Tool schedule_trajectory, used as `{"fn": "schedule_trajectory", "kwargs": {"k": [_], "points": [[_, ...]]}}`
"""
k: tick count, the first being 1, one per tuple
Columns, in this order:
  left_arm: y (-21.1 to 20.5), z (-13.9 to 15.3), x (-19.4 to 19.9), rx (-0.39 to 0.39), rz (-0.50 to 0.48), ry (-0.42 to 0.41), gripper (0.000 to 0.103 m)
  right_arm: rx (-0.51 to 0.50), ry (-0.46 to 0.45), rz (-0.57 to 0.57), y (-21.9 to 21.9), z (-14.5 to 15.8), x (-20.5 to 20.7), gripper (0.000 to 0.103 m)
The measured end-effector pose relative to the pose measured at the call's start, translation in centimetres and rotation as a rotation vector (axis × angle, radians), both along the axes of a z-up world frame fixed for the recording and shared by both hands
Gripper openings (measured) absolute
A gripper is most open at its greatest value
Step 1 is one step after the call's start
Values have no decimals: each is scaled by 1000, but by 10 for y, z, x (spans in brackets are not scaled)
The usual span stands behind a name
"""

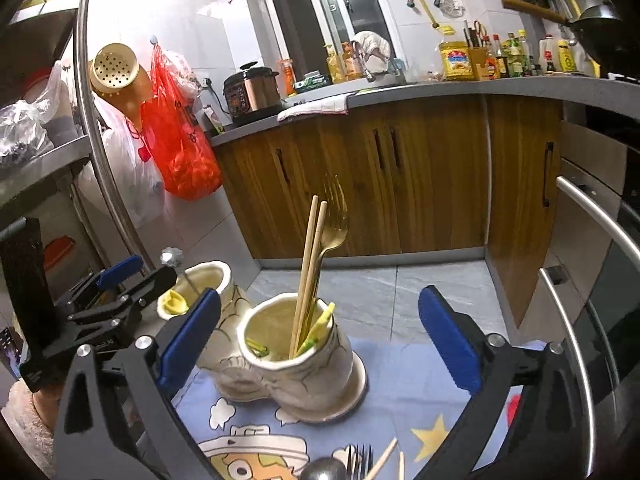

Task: Organize utensils
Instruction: 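Withdraw both tools from the holder back over the remaining utensils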

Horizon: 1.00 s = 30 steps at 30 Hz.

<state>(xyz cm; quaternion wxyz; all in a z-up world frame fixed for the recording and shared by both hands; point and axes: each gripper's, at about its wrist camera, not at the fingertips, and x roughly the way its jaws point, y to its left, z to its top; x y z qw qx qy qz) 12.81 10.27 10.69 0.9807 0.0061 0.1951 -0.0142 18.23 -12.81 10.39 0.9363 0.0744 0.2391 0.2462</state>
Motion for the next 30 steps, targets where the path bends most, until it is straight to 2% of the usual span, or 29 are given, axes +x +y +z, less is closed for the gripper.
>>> {"fn": "schedule_trajectory", "kwargs": {"k": [6, 10, 14, 20, 30], "points": [[-7, 11, -31, -36, 4, 20, 93, -21, -8, -7, -9, 6, -33, 98], [-24, 16, -51, -8, -26, 38, 93, -20, -5, -21, -19, 5, -49, 98], [-38, 15, -65, -23, -60, 56, 94, -27, 32, -45, -33, -2, -57, 98], [-56, -8, -74, -83, -86, 96, 94, -29, 67, -140, -63, -25, -57, 98], [-76, -68, -65, -51, -105, 217, 94, -137, 178, -135, -84, -73, -47, 98]]}}
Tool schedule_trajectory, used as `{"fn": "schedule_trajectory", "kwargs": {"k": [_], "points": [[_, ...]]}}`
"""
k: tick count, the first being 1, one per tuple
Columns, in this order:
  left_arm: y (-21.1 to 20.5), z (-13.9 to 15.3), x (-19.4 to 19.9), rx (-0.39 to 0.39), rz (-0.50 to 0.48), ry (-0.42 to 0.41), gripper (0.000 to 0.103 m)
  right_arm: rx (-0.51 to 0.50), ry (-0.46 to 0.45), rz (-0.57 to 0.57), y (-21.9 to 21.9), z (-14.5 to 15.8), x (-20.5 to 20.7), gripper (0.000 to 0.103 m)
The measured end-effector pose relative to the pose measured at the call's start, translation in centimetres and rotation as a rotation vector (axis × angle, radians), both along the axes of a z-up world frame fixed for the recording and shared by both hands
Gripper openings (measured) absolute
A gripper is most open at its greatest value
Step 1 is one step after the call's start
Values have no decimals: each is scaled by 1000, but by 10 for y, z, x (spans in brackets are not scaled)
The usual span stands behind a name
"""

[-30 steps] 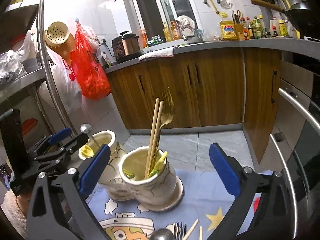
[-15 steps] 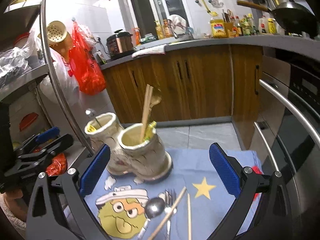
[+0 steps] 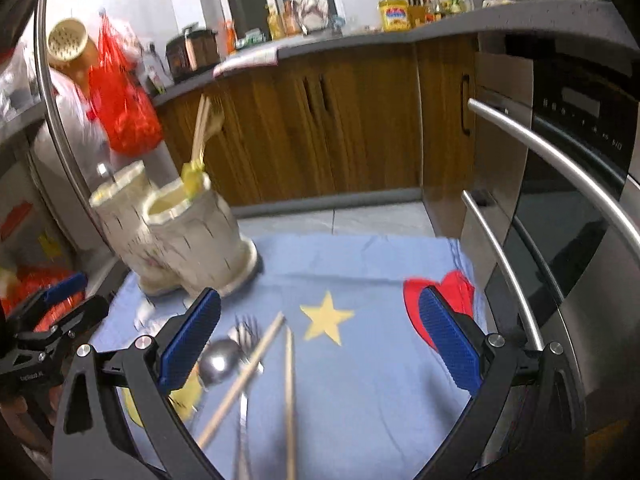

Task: Organize utensils
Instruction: 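Withdraw both tools from the holder back over the remaining utensils, then grasp another metal spoon with the left tool while the right tool grasps a wooden chopstick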

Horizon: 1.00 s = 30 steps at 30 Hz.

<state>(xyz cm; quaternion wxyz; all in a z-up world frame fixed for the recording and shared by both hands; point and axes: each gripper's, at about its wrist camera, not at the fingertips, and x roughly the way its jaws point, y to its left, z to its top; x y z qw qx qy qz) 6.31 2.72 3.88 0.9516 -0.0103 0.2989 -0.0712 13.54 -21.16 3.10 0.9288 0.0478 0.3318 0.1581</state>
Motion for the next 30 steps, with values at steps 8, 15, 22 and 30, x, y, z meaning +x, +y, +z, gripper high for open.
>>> {"fn": "schedule_trajectory", "kwargs": {"k": [8, 15, 22, 30], "points": [[-15, -28, 6, 12, -87, 122, 94, -112, 92, 149, 15, -32, -13, 95], [-35, -45, 12, 32, -152, 221, 83, -107, 160, 243, 18, -44, -21, 60], [-54, -58, 11, 71, -210, 288, 60, -137, 191, 291, 21, -49, -26, 36], [-58, -62, 13, 70, -213, 312, 47, -153, 223, 306, 23, -58, -25, 32]]}}
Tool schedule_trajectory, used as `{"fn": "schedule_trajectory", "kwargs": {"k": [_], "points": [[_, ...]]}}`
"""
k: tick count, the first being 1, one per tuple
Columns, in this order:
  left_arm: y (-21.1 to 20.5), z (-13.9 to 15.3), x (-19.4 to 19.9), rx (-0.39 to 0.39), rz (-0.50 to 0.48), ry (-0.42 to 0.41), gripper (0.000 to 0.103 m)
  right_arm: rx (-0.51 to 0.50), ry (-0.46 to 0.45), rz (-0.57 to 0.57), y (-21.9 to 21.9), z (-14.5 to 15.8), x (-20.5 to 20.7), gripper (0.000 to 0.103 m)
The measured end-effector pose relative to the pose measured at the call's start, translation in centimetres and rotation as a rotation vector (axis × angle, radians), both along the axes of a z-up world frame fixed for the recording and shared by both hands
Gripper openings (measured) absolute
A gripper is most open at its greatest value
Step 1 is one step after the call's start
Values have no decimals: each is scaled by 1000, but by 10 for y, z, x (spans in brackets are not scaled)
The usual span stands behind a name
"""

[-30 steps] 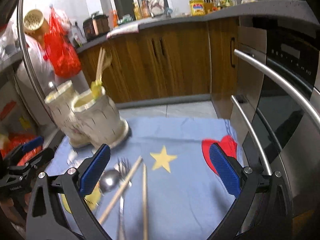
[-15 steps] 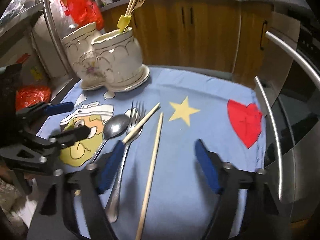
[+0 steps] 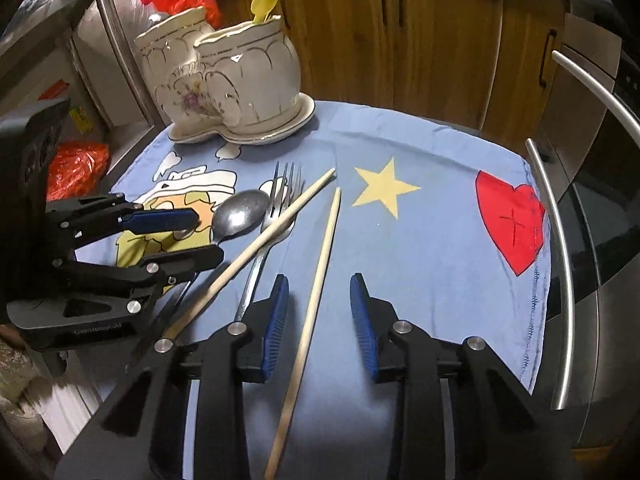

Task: Organize utensils
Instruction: 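Grasp another metal spoon with the left tool while the right tool grasps a wooden chopstick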

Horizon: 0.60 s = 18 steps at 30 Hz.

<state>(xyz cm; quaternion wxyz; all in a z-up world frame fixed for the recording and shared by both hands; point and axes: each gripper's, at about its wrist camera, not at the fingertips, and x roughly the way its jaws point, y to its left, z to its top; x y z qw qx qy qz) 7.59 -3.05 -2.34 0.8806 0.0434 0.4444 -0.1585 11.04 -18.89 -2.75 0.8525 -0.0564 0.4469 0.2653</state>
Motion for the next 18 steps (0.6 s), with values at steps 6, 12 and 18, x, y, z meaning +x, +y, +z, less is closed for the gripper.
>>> {"fn": "schedule_trajectory", "kwargs": {"k": [6, 12, 18], "points": [[-4, -3, 4, 9, 7, -9, 42, -9, 2, 5, 0, -2, 0, 31], [-13, -5, 4, 60, 1, -40, 40, -36, -1, 9, 3, -5, 2, 30], [-23, -7, 3, 99, -22, -71, 27, -60, -31, 11, 8, -7, 3, 22]]}}
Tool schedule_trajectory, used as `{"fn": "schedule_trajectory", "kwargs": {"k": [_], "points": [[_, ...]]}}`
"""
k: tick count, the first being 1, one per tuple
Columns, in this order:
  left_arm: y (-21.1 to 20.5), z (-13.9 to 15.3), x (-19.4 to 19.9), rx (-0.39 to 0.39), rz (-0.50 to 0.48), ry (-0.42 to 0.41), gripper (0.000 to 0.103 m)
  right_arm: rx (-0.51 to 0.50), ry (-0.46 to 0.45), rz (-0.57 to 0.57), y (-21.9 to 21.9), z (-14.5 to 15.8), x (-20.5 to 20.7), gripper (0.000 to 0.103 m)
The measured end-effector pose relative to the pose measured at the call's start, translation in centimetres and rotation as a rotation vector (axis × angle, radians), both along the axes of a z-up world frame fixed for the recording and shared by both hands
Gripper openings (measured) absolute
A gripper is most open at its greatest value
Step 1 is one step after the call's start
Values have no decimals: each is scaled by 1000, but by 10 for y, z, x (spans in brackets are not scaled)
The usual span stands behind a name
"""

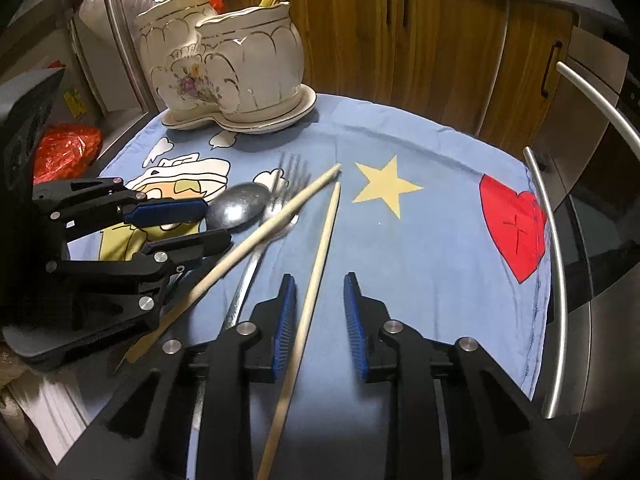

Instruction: Organize utensils

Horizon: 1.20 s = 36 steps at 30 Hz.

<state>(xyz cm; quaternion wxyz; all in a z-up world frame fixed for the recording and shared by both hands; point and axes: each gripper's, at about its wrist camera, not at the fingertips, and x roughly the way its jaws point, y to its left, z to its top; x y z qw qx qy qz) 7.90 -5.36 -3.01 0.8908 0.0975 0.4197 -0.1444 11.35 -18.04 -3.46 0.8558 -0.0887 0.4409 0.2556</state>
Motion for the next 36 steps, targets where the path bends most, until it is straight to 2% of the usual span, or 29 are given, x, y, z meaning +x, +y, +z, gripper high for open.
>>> {"fn": "schedule_trajectory", "kwargs": {"k": [2, 4, 5, 9, 10, 17, 24, 32, 36], "points": [[0, 0, 0, 2, -2, -4, 24, -4, 1, -1, 0, 0, 1, 10], [-1, 0, 1, 6, -3, -10, 23, 15, 12, -2, -1, -1, 2, 6], [-2, -1, 0, 10, -5, -12, 22, 14, 10, 2, -1, 0, 1, 5], [1, 2, 0, -3, -5, -22, 7, 36, 12, -6, -3, 0, 1, 5], [3, 2, 1, -9, -2, -19, 6, 39, 13, -8, -4, 1, 1, 5], [12, 6, -1, -65, -2, -8, 5, 73, -18, -45, -12, 10, 1, 5], [31, 22, -4, -148, 30, -36, 5, 89, -37, -72, -19, 17, 2, 5], [35, 34, -9, -165, 22, -70, 2, 136, -58, -87, -27, 27, 0, 5], [45, 36, -5, -249, 25, -25, 2, 143, -59, -74, -24, 28, -1, 5]]}}
